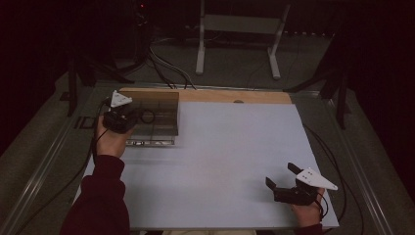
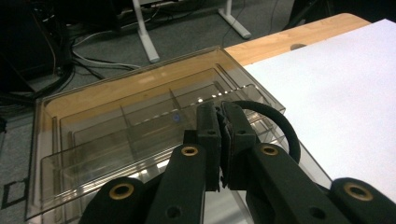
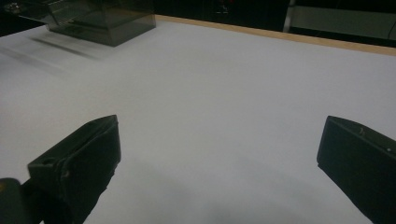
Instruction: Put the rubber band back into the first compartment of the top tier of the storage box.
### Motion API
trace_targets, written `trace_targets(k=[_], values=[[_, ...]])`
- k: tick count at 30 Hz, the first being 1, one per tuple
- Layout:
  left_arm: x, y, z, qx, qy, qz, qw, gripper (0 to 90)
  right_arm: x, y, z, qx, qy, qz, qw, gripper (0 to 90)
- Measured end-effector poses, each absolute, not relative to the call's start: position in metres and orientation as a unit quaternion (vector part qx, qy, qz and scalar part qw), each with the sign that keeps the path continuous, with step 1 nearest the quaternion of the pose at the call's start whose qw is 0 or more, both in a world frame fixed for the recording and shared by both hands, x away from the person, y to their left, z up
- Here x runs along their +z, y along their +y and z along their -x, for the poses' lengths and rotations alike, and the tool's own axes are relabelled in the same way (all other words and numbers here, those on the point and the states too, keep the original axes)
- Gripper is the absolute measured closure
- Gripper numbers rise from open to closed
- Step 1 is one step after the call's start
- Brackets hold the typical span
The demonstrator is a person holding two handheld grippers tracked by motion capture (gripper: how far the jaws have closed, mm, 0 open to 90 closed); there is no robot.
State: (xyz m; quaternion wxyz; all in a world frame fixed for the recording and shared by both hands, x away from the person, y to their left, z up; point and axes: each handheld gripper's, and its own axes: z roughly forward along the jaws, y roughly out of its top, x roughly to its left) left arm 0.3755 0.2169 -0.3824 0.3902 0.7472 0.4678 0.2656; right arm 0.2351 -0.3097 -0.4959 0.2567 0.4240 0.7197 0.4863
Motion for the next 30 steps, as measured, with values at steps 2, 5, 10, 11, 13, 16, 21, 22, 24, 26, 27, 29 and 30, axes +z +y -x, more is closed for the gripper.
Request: trace_targets(k=[2, 5, 10, 11, 13, 16, 21, 22, 24, 26, 27, 29, 30], values=[[-0.383, 0.220, -0.375, 0.267, 0.470, -0.746, 0.389, 88.4, -0.496, -0.309, -0.235, 0.486, 0.720, -0.424, 0.256, 0.0], [-0.384, 0.223, -0.373, 0.268, 0.473, -0.744, 0.389, 88.4, -0.496, -0.310, -0.235, 0.487, 0.720, -0.423, 0.256, 0.0], [-0.386, 0.230, -0.372, 0.270, 0.479, -0.741, 0.386, 88.4, -0.496, -0.310, -0.235, 0.487, 0.720, -0.423, 0.255, 0.0], [-0.386, 0.232, -0.371, 0.270, 0.481, -0.740, 0.385, 88.4, -0.496, -0.310, -0.235, 0.487, 0.720, -0.423, 0.255, 0.0], [-0.386, 0.234, -0.370, 0.271, 0.482, -0.739, 0.385, 88.4, -0.496, -0.309, -0.235, 0.487, 0.721, -0.423, 0.255, 0.0], [-0.386, 0.237, -0.369, 0.274, 0.484, -0.738, 0.382, 88.4, -0.496, -0.309, -0.235, 0.487, 0.721, -0.423, 0.255, 0.0], [-0.387, 0.244, -0.367, 0.277, 0.488, -0.737, 0.377, 88.4, -0.496, -0.309, -0.235, 0.486, 0.722, -0.422, 0.254, 0.0], [-0.387, 0.244, -0.367, 0.277, 0.488, -0.737, 0.377, 88.4, -0.496, -0.309, -0.235, 0.486, 0.722, -0.422, 0.254, 0.0], [-0.389, 0.247, -0.366, 0.277, 0.491, -0.736, 0.374, 88.4, -0.496, -0.309, -0.235, 0.486, 0.722, -0.422, 0.254, 0.0], [-0.391, 0.251, -0.365, 0.278, 0.495, -0.735, 0.371, 88.4, -0.496, -0.309, -0.235, 0.486, 0.723, -0.421, 0.253, 0.0], [-0.391, 0.251, -0.365, 0.278, 0.495, -0.735, 0.371, 88.4, -0.496, -0.309, -0.235, 0.486, 0.723, -0.421, 0.253, 0.0], [-0.393, 0.255, -0.364, 0.279, 0.500, -0.733, 0.368, 88.3, -0.496, -0.309, -0.235, 0.486, 0.723, -0.421, 0.253, 0.0], [-0.394, 0.256, -0.363, 0.279, 0.501, -0.732, 0.368, 88.4, -0.496, -0.309, -0.235, 0.486, 0.723, -0.421, 0.253, 0.0]])
